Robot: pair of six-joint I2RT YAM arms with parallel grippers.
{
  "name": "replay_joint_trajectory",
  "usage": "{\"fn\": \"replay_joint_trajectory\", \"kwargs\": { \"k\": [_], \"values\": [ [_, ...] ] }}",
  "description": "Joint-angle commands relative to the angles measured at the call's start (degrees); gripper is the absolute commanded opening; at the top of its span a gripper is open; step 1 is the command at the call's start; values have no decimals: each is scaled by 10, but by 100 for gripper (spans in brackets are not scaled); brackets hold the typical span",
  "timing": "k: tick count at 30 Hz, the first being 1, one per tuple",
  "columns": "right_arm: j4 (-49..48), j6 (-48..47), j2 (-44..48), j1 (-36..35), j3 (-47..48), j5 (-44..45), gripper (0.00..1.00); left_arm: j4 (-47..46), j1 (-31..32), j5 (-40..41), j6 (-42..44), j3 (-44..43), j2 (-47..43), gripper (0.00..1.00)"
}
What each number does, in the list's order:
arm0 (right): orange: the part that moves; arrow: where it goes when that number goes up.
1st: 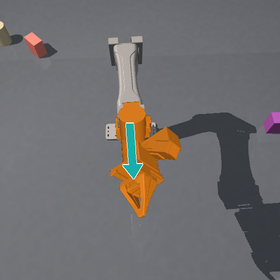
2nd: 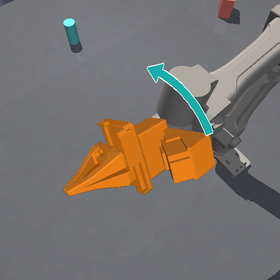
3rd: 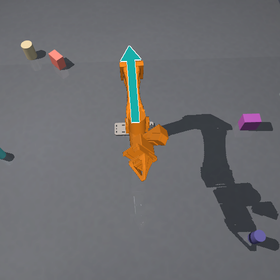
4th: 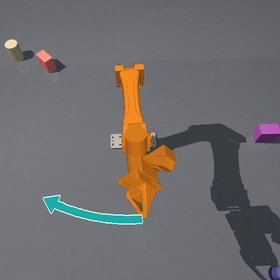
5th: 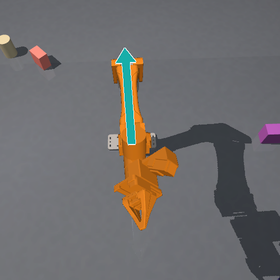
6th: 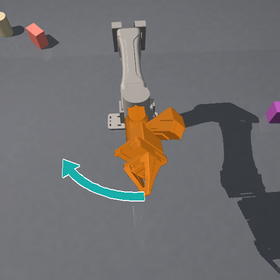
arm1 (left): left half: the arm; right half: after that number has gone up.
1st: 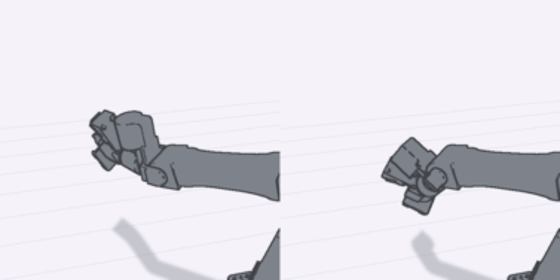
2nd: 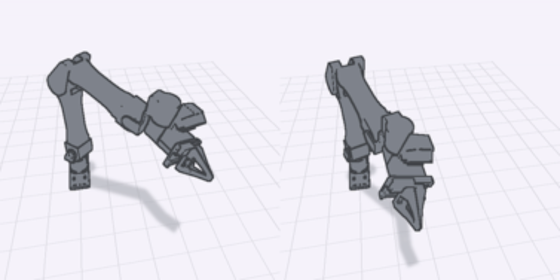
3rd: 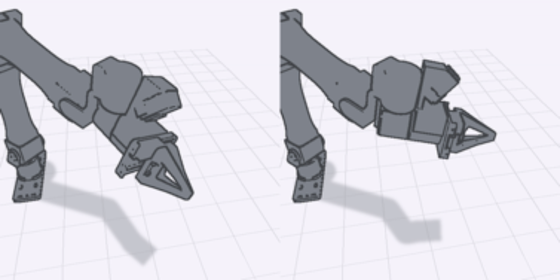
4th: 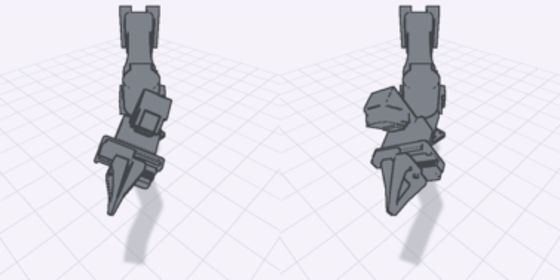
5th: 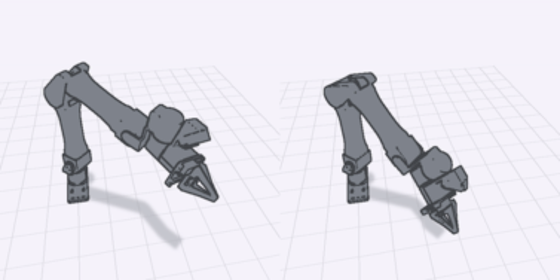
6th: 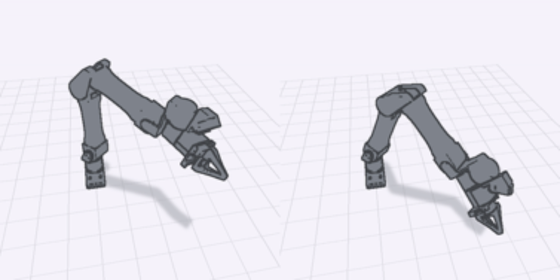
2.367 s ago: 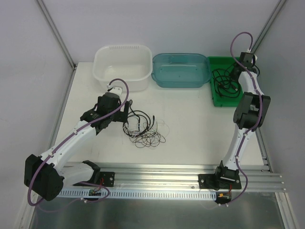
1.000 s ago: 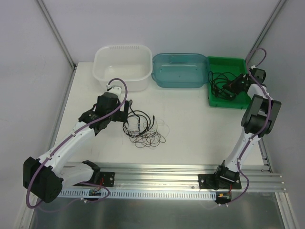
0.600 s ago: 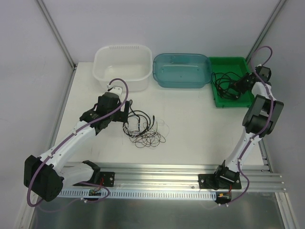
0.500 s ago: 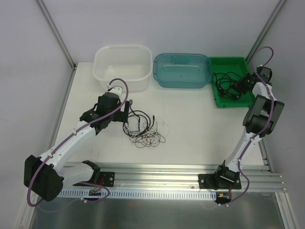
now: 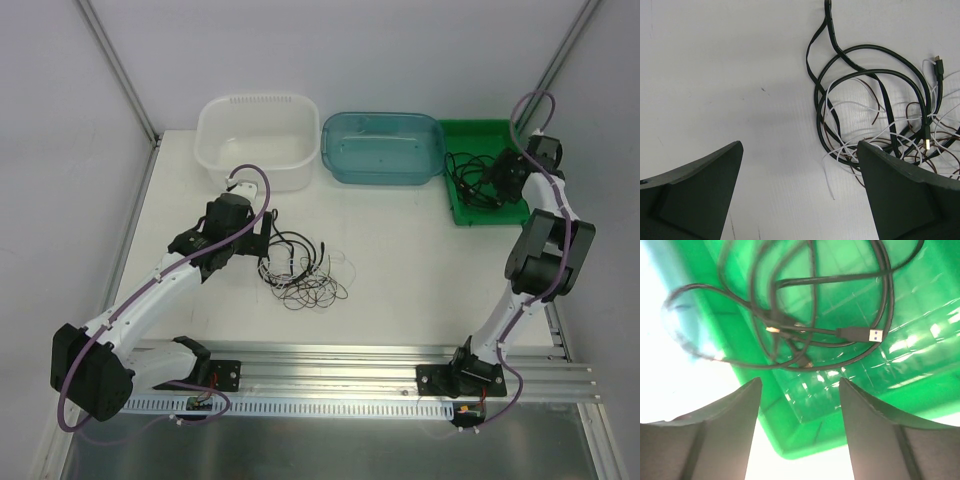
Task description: Untangle the cables
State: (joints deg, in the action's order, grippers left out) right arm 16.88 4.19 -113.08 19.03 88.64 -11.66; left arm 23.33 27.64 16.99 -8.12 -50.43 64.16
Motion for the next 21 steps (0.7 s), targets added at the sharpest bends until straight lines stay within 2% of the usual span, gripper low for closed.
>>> {"fn": "replay_joint_trajectory", "kwargs": {
  "k": [1,6,8,11,16,21],
  "values": [
    [4,-86,106,-50,-5,137,67,6,-5,2,1,-21,-5,99],
    [-6,-152,145,-114,-15,265,69,7,-4,4,0,-21,-8,99],
    [-14,-171,140,-143,-1,276,67,7,-5,6,1,-21,-9,99],
    [9,-174,102,-151,36,200,59,7,-4,8,2,-20,-10,99],
    [15,-185,14,-161,104,146,43,7,-4,13,4,-20,-7,99],
    [22,-201,-53,-162,152,74,37,7,-4,15,6,-20,-2,99]
  ]
}}
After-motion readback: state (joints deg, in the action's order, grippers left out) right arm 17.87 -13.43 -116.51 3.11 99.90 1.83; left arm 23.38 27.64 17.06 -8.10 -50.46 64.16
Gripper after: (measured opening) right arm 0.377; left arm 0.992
